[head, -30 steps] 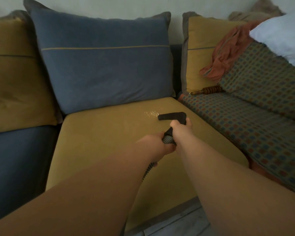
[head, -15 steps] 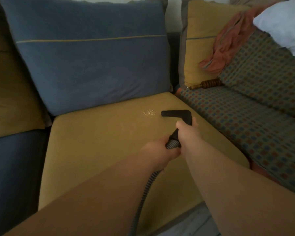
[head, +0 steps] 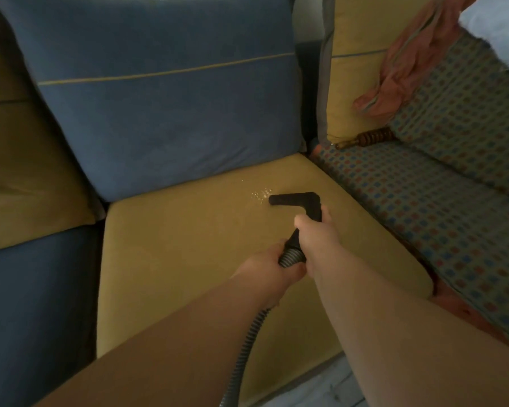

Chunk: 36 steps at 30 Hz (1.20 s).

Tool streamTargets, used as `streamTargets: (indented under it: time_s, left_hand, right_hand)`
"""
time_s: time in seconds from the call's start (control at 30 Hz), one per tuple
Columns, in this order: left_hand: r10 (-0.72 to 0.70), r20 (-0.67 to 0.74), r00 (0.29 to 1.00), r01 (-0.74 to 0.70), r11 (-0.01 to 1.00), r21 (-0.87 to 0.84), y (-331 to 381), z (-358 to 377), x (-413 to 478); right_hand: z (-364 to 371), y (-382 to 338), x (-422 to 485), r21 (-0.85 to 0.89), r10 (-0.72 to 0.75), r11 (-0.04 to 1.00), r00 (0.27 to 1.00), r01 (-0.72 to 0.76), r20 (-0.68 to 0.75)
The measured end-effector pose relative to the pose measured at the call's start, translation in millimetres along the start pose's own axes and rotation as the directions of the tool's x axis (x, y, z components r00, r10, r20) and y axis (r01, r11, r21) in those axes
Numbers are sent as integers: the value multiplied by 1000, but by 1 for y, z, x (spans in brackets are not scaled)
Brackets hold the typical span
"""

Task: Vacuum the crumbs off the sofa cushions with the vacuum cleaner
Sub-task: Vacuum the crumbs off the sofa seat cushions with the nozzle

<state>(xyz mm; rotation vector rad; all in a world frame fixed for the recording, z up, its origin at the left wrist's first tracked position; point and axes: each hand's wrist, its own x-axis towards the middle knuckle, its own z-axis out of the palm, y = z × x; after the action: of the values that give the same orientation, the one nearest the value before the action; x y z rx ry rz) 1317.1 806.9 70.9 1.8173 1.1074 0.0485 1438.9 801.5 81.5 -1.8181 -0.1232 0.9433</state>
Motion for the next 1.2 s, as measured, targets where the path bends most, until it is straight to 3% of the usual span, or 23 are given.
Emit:
streamTargets:
  time_s: [0.4,0.6,0.9,1.2]
  left_hand:
    - [8,24,1000,-9,998,63,22,23,-8]
    - [57,79,995,-70,982,173,39,41,-16]
    - [143,191,971,-161,983,84,68,85,-23]
    - [114,151,982,-131,986,106,58,75,-6]
  right_hand:
    - [-38,4,2,43,52,998,998,-54,35]
    - [-71,17,-4,162,47,985,998,-53,40]
    - [-133,26,-2,178,39,983,999,-44,32]
    - [-112,19,8,171,39,985,999,-38,-2]
